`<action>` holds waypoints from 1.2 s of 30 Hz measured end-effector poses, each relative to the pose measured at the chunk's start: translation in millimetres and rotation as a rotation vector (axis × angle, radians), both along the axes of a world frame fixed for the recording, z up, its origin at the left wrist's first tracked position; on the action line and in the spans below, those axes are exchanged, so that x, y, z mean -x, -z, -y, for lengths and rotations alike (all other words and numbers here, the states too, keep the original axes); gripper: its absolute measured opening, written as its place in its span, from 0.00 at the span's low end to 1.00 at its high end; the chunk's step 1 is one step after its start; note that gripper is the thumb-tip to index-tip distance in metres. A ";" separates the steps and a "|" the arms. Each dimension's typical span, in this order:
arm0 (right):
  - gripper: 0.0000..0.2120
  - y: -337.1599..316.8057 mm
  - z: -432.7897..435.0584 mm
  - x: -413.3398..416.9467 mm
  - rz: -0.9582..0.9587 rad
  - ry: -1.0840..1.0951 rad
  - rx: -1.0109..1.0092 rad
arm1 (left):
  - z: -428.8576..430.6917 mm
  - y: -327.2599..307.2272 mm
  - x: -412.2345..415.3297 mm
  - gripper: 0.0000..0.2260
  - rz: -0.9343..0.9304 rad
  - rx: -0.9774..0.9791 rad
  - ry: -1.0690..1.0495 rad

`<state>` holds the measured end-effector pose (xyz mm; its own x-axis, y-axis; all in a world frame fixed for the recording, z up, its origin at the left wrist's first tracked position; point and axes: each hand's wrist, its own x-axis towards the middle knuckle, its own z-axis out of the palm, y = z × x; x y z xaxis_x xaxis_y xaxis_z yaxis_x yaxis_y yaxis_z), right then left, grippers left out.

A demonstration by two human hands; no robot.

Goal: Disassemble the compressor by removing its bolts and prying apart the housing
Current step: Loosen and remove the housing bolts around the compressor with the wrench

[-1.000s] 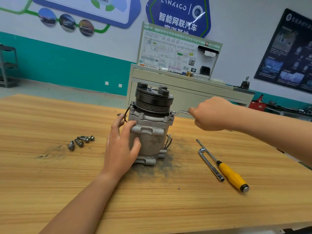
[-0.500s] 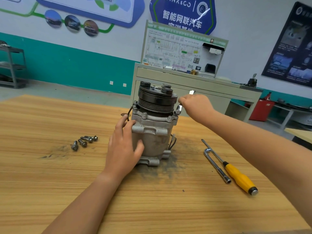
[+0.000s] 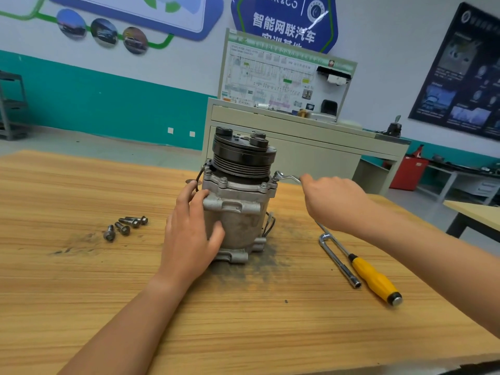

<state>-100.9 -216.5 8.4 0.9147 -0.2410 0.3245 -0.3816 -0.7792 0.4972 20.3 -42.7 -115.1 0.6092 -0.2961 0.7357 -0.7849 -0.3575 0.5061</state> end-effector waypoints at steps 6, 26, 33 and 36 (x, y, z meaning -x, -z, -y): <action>0.10 -20.1 -8.5 -7.5 -0.140 0.028 0.090 | -0.1 -0.7 1.6 0.25 -0.014 0.005 0.002; 0.12 -19.9 31.7 -63.2 -0.047 -0.081 0.180 | 1.0 1.6 -1.0 0.27 -0.025 0.008 0.017; 0.11 -19.0 38.9 -65.6 0.151 -0.192 0.092 | -0.1 0.0 2.7 0.26 -0.029 0.006 0.010; 0.13 -23.8 29.2 -40.0 0.391 -0.221 -0.174 | -0.7 -1.5 4.0 0.26 -0.034 0.005 0.015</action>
